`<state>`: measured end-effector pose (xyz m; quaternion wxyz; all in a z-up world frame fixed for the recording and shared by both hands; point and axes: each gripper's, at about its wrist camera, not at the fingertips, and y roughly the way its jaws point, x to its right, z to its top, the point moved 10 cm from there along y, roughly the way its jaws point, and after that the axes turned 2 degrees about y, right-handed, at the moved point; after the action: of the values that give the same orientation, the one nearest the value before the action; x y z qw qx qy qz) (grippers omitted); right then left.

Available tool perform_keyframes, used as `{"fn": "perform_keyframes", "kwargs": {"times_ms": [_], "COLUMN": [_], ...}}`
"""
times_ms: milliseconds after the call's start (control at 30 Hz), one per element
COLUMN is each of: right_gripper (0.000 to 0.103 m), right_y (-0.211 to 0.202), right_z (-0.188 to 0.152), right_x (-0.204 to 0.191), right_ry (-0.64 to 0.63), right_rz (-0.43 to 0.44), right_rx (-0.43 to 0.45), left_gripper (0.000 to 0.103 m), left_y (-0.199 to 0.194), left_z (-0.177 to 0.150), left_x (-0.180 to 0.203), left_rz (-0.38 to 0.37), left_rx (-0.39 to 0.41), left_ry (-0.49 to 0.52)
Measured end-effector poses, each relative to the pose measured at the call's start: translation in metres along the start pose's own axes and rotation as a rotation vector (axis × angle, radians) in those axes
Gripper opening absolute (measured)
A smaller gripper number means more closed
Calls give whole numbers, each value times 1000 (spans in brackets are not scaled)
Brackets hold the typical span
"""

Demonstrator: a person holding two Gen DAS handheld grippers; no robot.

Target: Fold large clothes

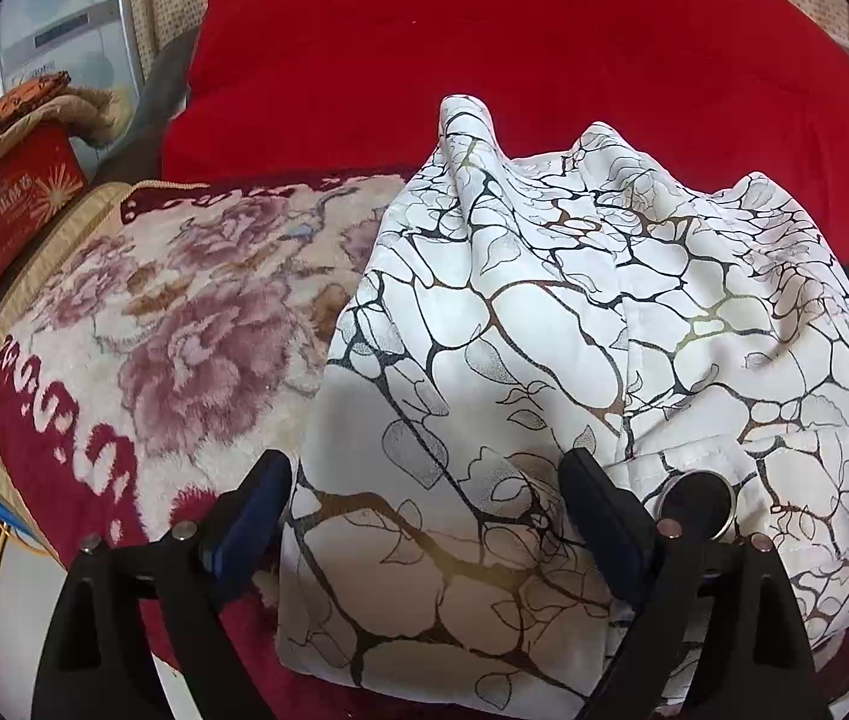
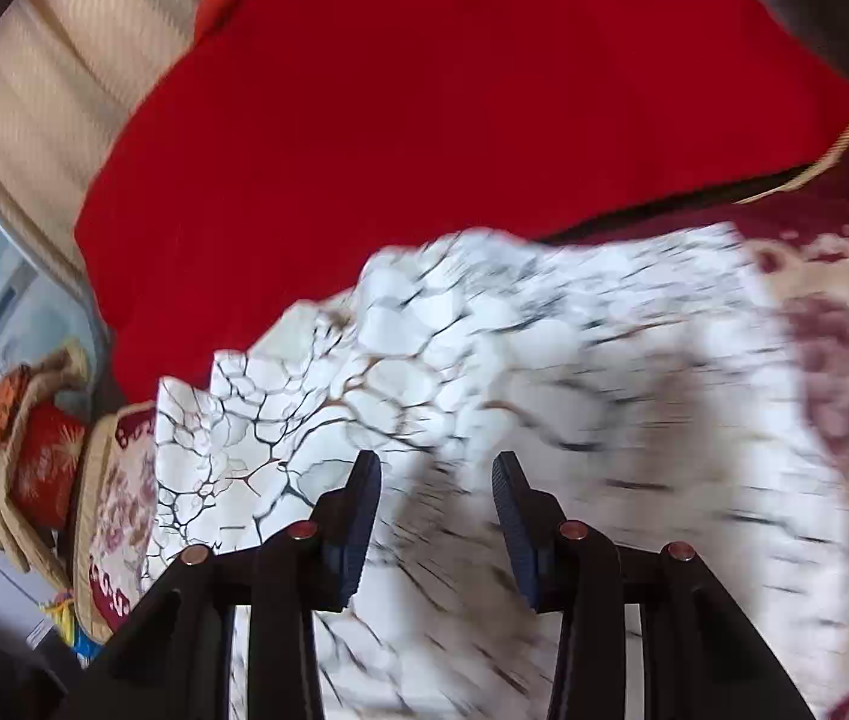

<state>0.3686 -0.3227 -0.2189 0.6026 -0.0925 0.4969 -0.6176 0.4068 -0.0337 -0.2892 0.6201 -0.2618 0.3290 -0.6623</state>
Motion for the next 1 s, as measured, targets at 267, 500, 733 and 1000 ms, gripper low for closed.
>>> {"fn": "perform_keyframes", "kwargs": {"times_ms": [267,500,733,1000], "right_gripper": [45,45,45,45], "right_y": [33,-45,-91,-87], "right_z": [-9,-26,-59,-82], "right_x": [-6,9,53,63], "right_ry": [-44,-41,-12,-43], "right_rz": [-65,-37,-100,-119], "right_rx": [-81,8,75,52], "left_gripper": [91,91,91,91], "left_y": [-9,-29,-60,-107], "left_z": [3,4,7,18], "left_x": [2,2,7,13], "left_rz": [42,75,78,84], "left_rx": [20,40,91,177], "left_ry": [43,80,114,143]}}
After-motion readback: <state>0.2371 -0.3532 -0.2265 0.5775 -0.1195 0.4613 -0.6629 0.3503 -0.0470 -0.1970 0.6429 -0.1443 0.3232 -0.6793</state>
